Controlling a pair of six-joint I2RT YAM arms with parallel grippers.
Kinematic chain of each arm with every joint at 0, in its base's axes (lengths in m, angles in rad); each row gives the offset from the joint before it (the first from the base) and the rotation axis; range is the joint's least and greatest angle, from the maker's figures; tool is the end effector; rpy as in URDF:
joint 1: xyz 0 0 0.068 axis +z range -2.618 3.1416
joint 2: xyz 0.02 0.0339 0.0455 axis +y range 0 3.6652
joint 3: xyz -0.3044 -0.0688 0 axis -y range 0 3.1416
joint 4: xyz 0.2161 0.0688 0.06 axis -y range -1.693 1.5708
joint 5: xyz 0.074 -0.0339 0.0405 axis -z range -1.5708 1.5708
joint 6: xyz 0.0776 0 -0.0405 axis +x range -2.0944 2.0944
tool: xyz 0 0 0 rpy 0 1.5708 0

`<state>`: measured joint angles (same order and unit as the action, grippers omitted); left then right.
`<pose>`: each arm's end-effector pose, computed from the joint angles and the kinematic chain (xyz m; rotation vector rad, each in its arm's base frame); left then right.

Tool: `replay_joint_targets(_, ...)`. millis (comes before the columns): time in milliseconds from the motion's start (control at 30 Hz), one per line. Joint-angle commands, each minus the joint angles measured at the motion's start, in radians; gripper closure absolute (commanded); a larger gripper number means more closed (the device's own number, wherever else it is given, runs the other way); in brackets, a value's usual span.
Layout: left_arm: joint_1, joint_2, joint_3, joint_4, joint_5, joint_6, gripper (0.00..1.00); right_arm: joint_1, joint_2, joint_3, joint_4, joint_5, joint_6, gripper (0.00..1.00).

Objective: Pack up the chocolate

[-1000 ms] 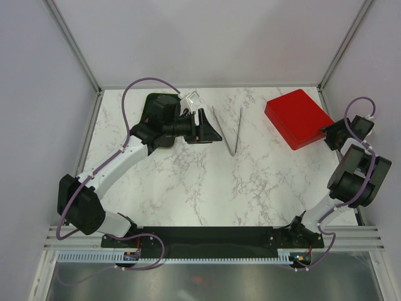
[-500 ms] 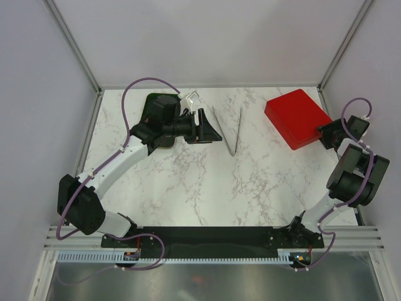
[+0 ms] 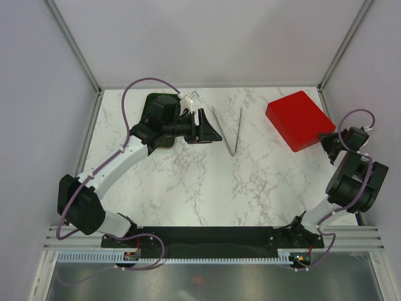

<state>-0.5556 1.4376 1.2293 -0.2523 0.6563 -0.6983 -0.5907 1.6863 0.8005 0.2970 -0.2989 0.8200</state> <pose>0.2509 -0.2115 0.3690 0.3062 2.2255 -1.4057 0.3130 -0.1823 0.2042 1.2667 1.7556 0.4548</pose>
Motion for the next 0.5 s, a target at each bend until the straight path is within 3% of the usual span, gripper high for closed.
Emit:
replay_joint_targets(0, 0.008, 0.0, 0.001, 0.022, 0.013, -0.004, 0.26, -0.014, 0.019, -0.095, -0.075, 0.075, -0.036, 1.0)
replay_joint_targets(333, 0.014, 0.009, 0.001, 0.019, 0.006, -0.001, 0.26, 0.019, 0.118, -0.057, -0.019, 0.011, -0.002, 0.8)
replay_joint_targets(467, 0.014, 0.007, -0.001, 0.021, 0.002, 0.0, 0.26, 0.017, 0.089, 0.023, -0.125, 0.035, -0.039, 0.6)
